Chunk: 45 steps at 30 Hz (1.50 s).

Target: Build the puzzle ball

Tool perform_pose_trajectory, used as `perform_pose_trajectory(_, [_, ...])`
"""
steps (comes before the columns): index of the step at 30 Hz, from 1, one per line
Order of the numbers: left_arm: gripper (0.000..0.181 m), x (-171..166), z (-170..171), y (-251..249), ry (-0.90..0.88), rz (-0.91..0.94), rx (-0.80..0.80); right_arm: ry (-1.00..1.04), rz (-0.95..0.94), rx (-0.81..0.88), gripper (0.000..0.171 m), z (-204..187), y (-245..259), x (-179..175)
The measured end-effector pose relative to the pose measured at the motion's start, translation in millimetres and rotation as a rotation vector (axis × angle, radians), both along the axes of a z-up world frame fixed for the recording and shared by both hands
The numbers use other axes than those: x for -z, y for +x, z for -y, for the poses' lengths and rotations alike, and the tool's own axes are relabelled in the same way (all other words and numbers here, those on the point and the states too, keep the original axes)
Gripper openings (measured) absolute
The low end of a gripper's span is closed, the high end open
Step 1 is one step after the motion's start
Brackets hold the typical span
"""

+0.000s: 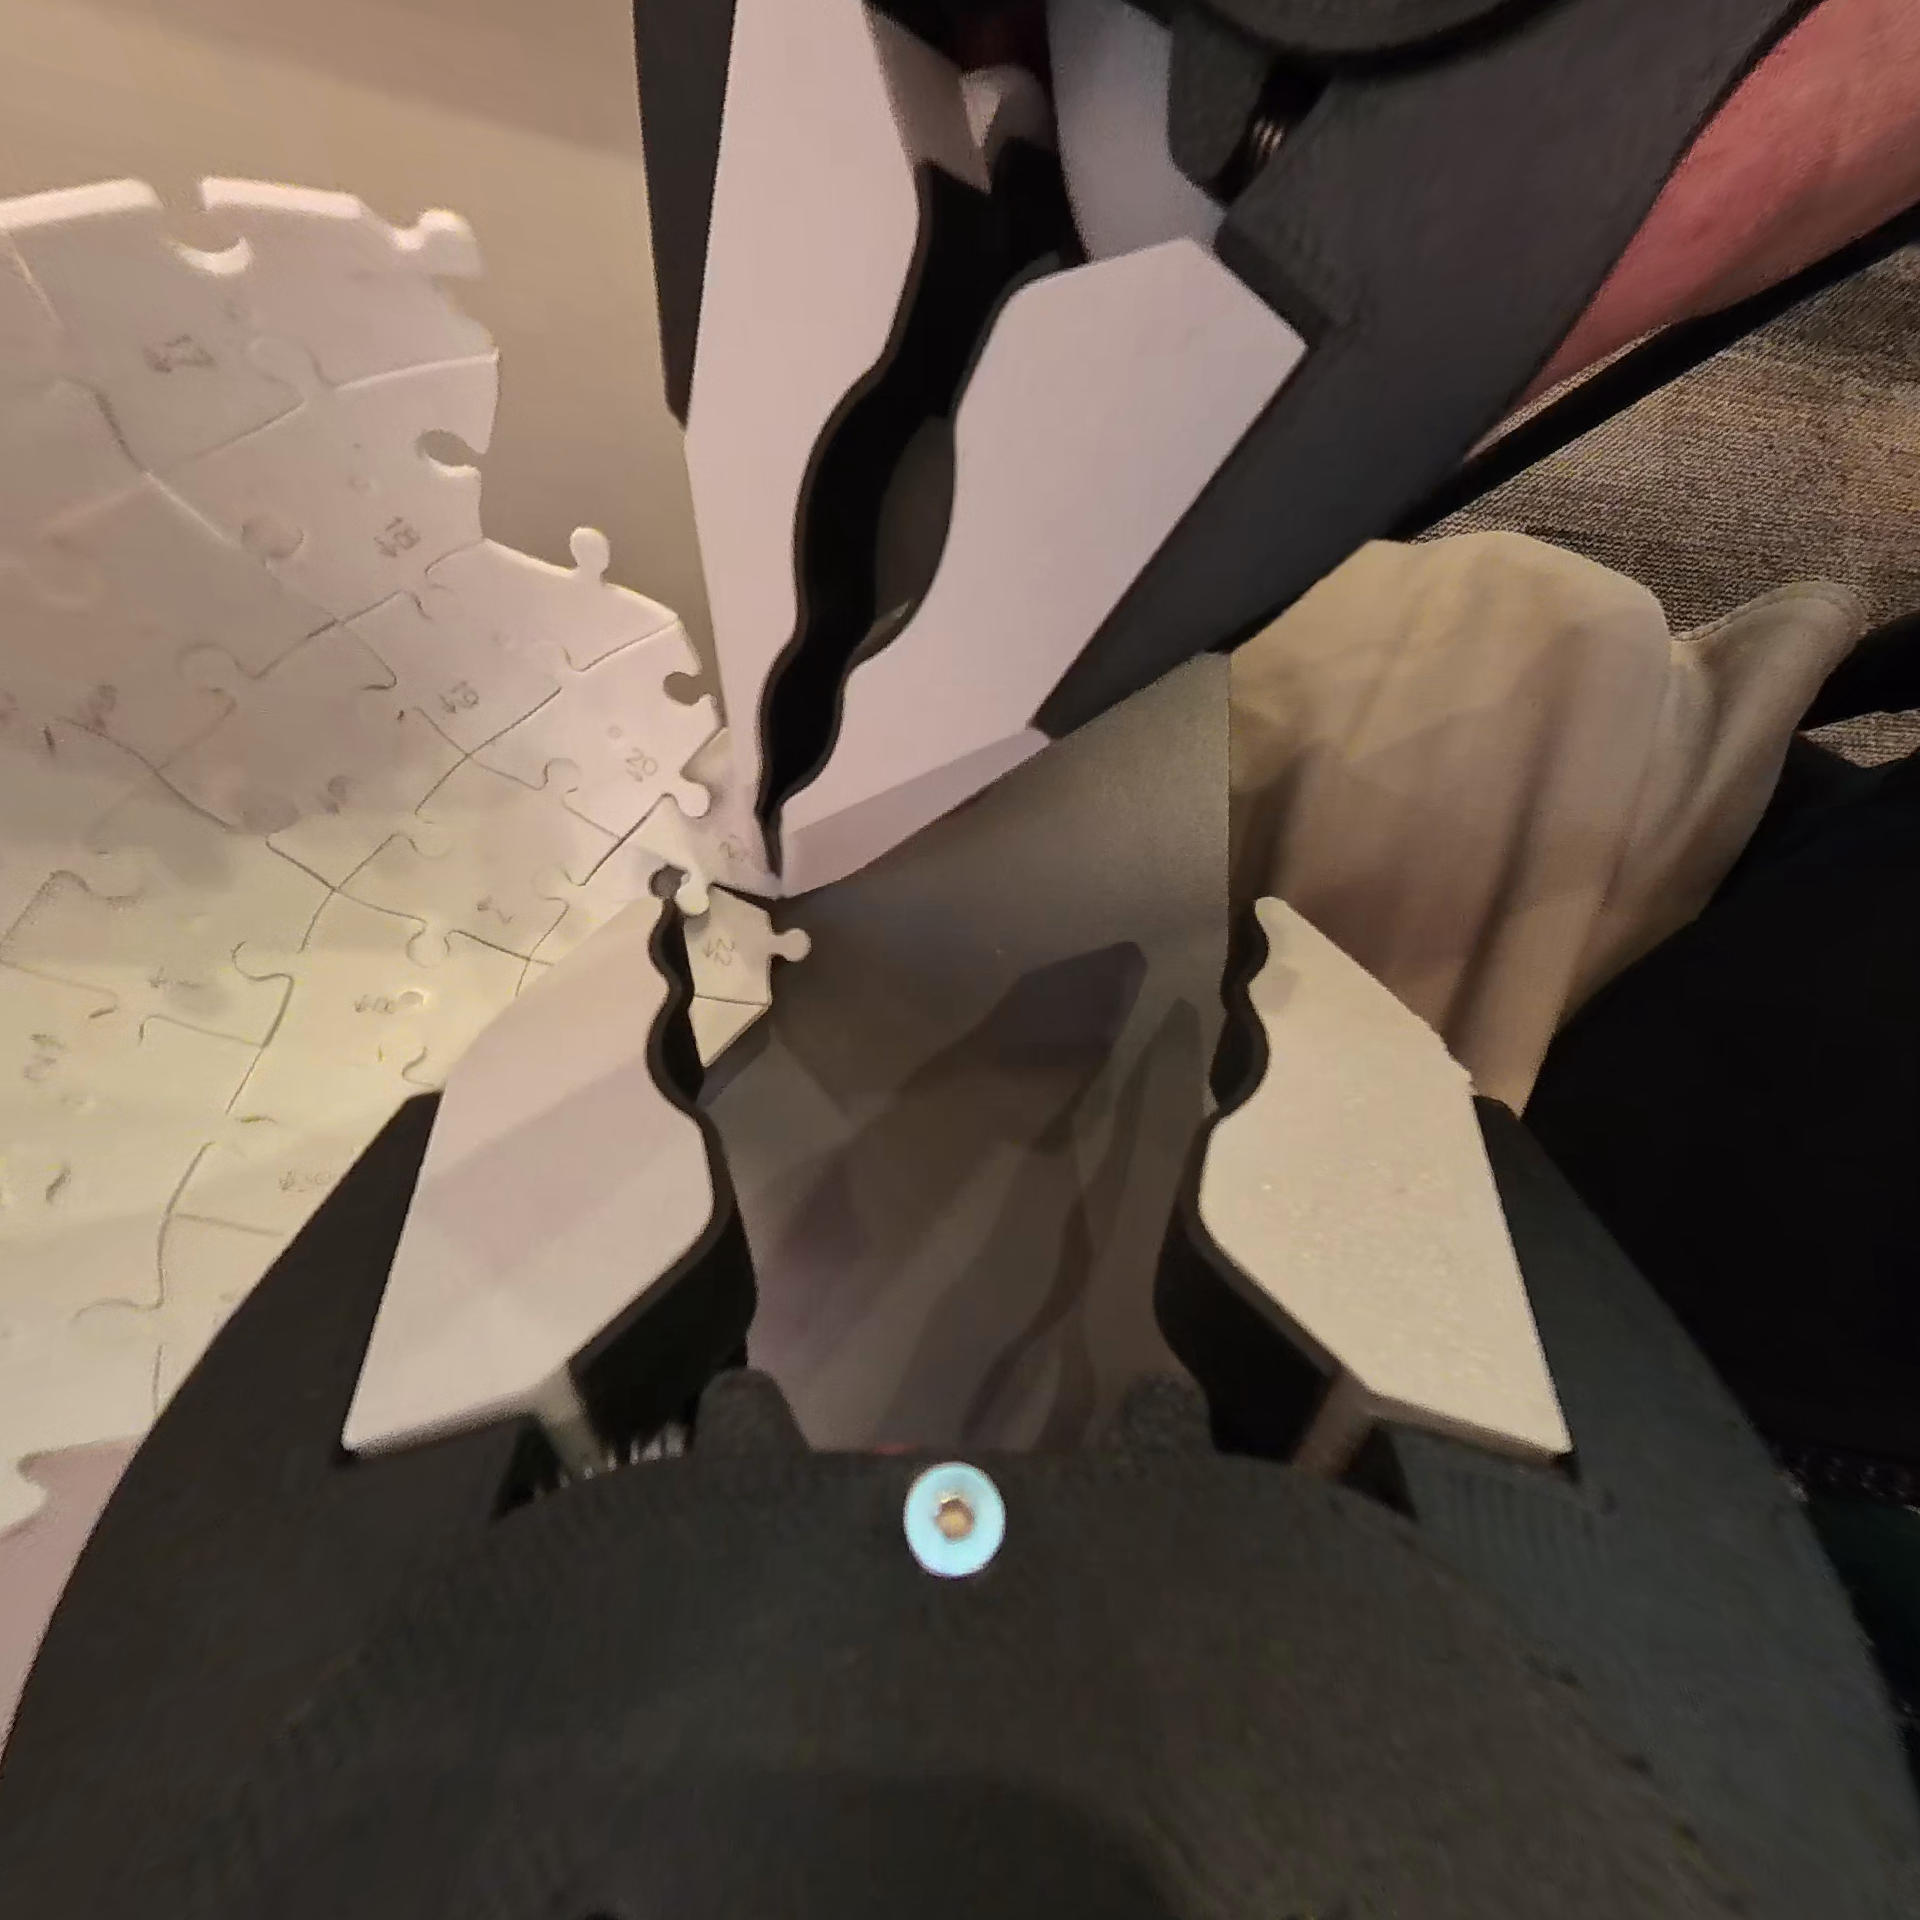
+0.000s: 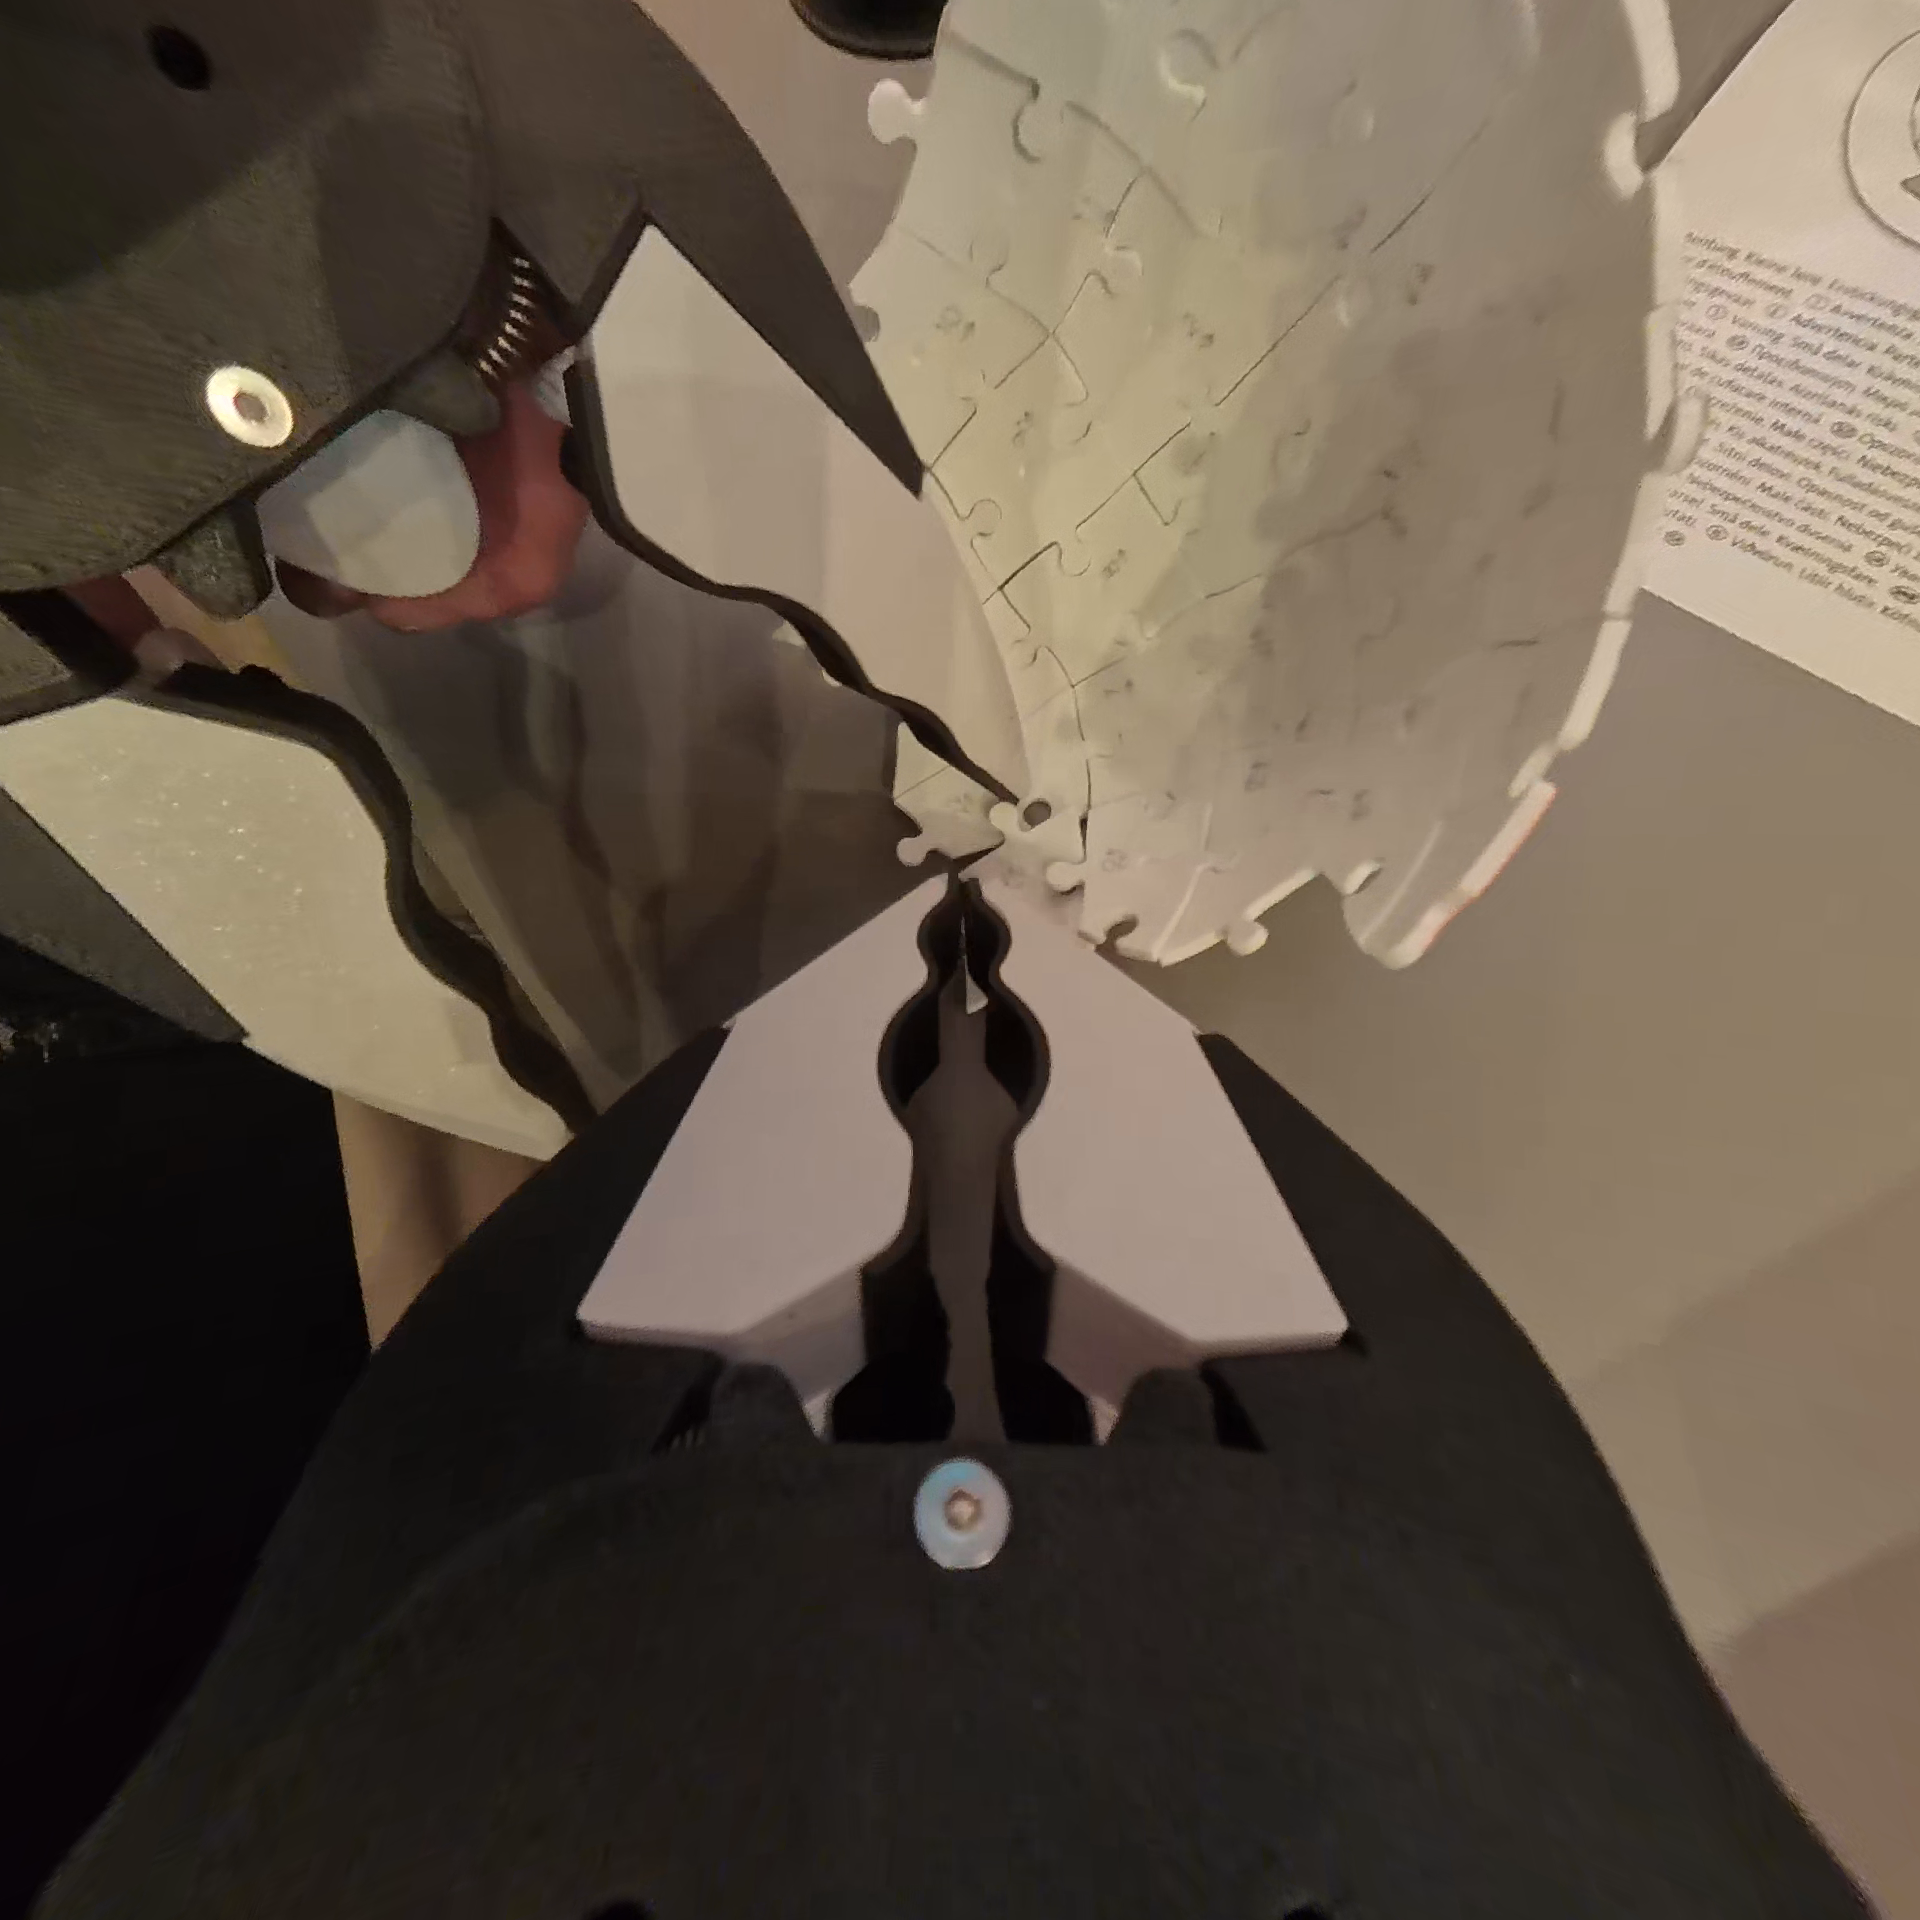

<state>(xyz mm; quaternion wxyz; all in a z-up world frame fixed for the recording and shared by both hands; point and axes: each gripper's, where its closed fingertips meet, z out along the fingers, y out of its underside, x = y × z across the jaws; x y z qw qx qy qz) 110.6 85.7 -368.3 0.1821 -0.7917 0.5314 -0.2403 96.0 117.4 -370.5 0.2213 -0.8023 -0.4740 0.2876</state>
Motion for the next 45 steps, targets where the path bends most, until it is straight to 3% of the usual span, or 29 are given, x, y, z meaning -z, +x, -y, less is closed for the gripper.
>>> perform_pose_trajectory(1, [0.097, 0, 0, 0, 0.002, 0.001, 0.000, 0.000, -0.009, 0.010, 0.000, -1, -1, 0])
perform_pose_trajectory(9, [0.097, 0, 1, 0, 0.000, 0.007, -0.002, -0.003, -0.018, 0.038, 0.005, 0, 5, -11])
perform_pose_trajectory(16, [0.097, 0, 2, 0, 0.009, 0.001, -0.003, -0.008, 0.010, 0.060, 0.025, -3, 22, -1])
perform_pose_trajectory(25, [0.099, 1, 3, 1, 0.019, -0.004, -0.007, 0.093, 0.057, 0.011, 0.010, 1, 15, 1])
perform_pose_trajectory(28, [0.099, 1, 3, 0, 0.016, 0.002, -0.009, 0.096, 0.040, 0.010, 0.017, 3, 15, -4])
perform_pose_trajectory(45, [0.098, 1, 5, 1, 0.014, 0.005, -0.012, 0.173, 0.128, -0.021, 0.009, 11, 16, 3])
